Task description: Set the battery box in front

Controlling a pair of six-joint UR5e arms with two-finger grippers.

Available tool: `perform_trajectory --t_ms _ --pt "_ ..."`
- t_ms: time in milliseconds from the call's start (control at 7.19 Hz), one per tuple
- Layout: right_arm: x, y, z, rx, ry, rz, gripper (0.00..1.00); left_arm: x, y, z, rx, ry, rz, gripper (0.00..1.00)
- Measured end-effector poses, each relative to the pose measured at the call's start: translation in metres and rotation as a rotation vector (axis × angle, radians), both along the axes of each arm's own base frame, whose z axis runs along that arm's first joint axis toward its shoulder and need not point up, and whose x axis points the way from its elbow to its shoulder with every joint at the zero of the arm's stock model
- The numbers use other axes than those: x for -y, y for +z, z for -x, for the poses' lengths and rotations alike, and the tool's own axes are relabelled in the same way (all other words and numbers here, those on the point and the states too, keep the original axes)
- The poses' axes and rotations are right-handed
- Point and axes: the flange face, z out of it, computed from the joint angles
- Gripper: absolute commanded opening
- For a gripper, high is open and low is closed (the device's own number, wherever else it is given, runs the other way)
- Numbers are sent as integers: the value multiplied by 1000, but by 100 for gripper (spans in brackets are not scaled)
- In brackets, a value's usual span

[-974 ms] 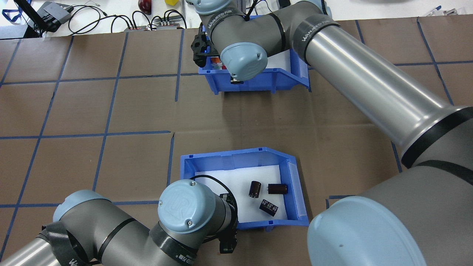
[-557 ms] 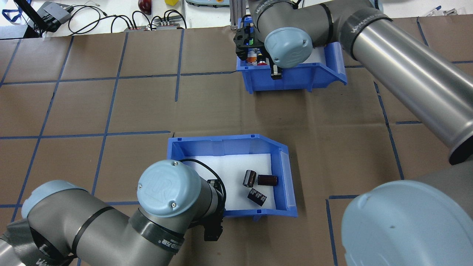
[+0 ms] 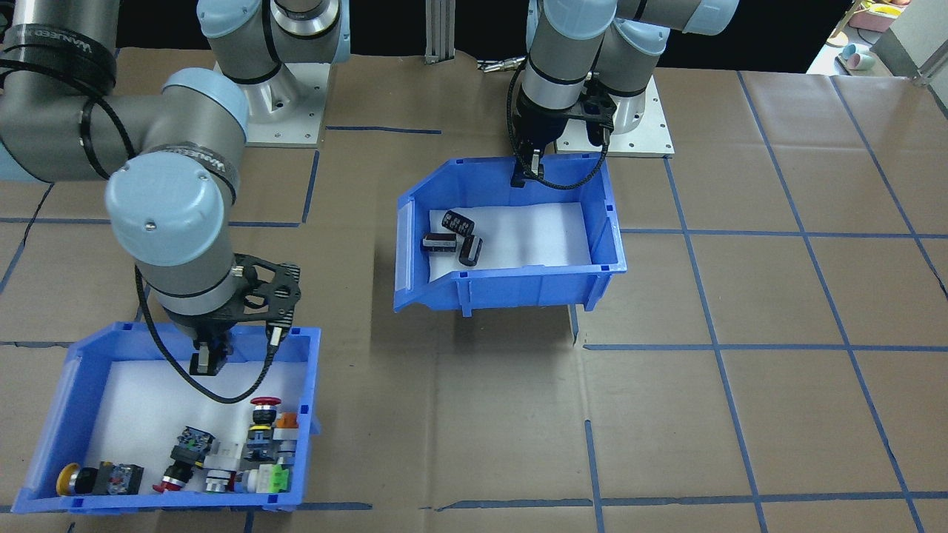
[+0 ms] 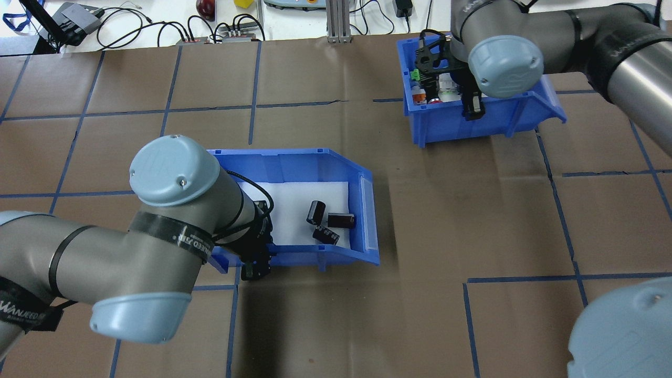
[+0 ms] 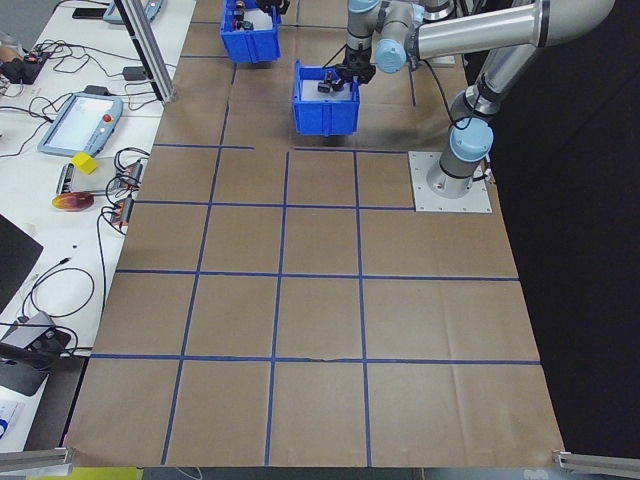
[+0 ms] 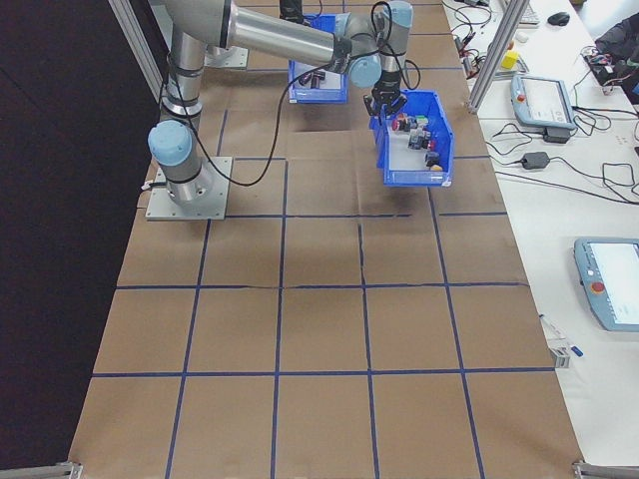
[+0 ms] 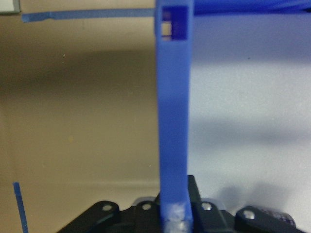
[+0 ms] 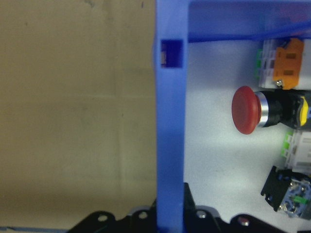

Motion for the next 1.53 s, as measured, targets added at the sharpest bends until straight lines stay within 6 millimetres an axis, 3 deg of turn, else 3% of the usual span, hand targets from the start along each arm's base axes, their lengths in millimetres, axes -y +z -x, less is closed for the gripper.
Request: perform_trajectory --t_ms 278,417,835,1252,1530 --pt "-20 5 59 12 32 -30 8 71 10 2 -3 6 14 0" --pt "-34 3 79 20 33 -46 8 105 13 10 -9 10 22 0" --pt "-79 -8 91 29 25 -85 8 175 -1 52 -58 15 57 1" --pt "-116 -5 89 57 13 -83 8 222 -18 98 -117 -28 84 2" --pt "-129 4 101 73 -18 -72 8 242 -34 115 -139 -38 100 2"
